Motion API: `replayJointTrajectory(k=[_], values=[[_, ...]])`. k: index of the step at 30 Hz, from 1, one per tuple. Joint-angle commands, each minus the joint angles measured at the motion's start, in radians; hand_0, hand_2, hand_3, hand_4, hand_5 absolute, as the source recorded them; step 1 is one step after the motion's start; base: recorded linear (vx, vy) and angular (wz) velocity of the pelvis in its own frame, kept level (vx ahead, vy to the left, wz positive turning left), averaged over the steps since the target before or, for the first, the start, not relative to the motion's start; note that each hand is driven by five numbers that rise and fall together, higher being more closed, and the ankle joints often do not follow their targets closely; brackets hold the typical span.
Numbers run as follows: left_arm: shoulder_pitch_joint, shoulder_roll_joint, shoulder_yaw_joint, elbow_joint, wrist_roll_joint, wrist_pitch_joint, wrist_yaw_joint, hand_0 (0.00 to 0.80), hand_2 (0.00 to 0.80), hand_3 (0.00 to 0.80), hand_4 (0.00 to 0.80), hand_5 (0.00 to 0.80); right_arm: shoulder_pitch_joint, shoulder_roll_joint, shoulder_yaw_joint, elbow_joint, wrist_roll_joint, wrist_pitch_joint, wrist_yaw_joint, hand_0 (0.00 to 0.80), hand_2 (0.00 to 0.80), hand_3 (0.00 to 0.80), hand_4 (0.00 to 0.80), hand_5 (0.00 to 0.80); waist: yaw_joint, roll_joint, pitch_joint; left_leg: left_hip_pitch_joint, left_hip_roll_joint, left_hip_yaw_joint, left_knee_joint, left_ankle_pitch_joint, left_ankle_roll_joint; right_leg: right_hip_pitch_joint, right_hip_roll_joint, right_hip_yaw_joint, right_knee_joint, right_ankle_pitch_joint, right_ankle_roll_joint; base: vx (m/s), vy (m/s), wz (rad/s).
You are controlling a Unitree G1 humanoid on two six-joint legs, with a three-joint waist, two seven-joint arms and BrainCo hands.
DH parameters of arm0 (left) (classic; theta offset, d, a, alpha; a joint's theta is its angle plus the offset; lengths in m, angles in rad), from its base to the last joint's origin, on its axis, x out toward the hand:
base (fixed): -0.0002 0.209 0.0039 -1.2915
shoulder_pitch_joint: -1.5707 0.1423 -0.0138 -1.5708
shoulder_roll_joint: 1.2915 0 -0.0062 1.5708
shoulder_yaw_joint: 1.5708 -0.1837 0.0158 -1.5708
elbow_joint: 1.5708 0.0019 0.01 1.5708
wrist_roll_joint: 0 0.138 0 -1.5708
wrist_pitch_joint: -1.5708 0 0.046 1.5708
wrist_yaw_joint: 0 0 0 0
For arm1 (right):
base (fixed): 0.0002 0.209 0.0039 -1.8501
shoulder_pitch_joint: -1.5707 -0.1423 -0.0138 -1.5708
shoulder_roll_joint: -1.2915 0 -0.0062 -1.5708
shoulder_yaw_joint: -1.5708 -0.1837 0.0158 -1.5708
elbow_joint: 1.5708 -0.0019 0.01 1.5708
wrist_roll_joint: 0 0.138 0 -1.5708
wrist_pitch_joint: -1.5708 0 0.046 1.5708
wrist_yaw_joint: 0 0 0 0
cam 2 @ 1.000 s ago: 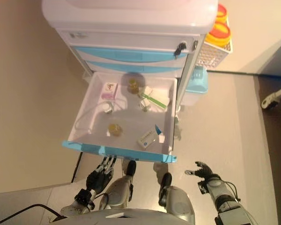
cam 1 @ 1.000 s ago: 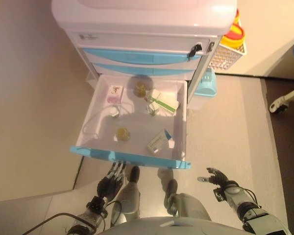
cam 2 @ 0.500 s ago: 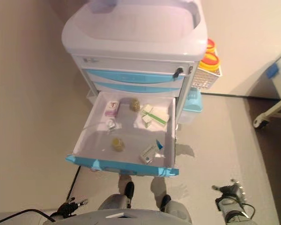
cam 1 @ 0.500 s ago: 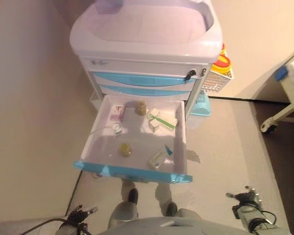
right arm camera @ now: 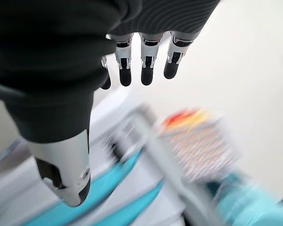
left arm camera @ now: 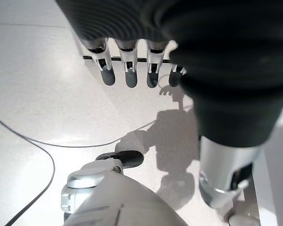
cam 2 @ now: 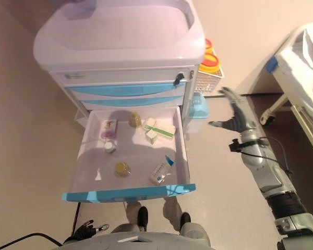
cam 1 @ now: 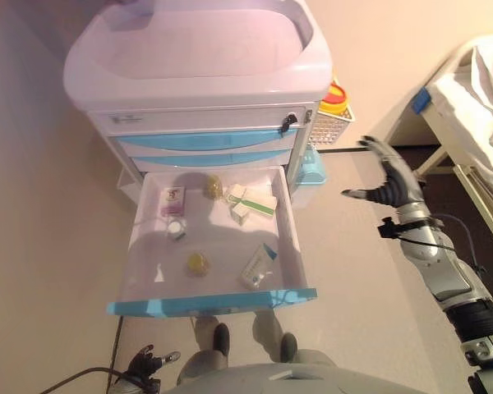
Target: Open the drawer and pick up the medicine
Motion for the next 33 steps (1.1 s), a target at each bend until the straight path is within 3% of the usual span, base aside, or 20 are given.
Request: replayJointTrajectory(k=[1,6,13,20,33], values=[[-0.046,0.028,-0.011,0.033,0.025,-0.007,-0.011,0.000,0.000,0.000,0.000,0.000,-0.110,-0.007,0.094,0.000,-0.078,-0.062,0.051,0.000,0.000,0.000,0.000,0.000,0.057,-0.028,0.005,0.002,-0.092,-0.014,0.042,-0.158,0.047,-0.048,-0.003,-0.012,0.078,-0.020,0.026,-0.026,-0.006,0.31],[-0.059,0.046,-0.052,0.027,0.033,0.001,-0.033,0.000,0.000,0.000,0.000,0.000,-0.238,0.026,0.278,0.126,-0.226,-0.040,0.063,0.000,0.000,0.000,0.000,0.000,0.115,-0.028,0.010,-0.014,-0.100,-0.051,0.040,-0.148,0.045,-0.040,-0.013,-0.054,0.071,-0.024,0.026,-0.027,-0.013,0.28],[-0.082,0.061,-0.075,0.004,0.043,0.020,-0.048,0.000,0.000,0.000,0.000,0.000,-0.361,0.110,0.444,0.307,-0.343,0.048,0.087,0.000,0.000,0.000,0.000,0.000,0.192,-0.032,0.028,-0.038,-0.106,-0.113,0.035,-0.130,0.040,-0.027,-0.019,-0.125,0.067,-0.036,0.022,-0.033,-0.051,0.38],[-0.091,0.067,-0.099,-0.001,0.061,0.025,-0.070,0.000,0.000,0.000,0.000,0.000,-0.400,0.197,0.506,0.430,-0.385,0.085,0.117,0.000,0.000,0.000,0.000,0.000,0.247,-0.031,0.033,-0.053,-0.105,-0.172,0.015,-0.099,0.027,-0.012,-0.017,-0.182,0.063,-0.049,0.016,-0.008,-0.051,0.31],[-0.090,0.056,-0.113,-0.001,0.091,0.011,-0.077,0.000,0.000,0.000,0.000,0.000,-0.418,0.310,0.569,0.529,-0.444,0.073,0.168,0.000,0.000,0.000,0.000,0.000,0.302,-0.038,0.031,-0.072,-0.112,-0.233,0.015,-0.077,0.017,0.009,-0.014,-0.231,0.054,-0.061,0.008,0.017,-0.020,0.16]])
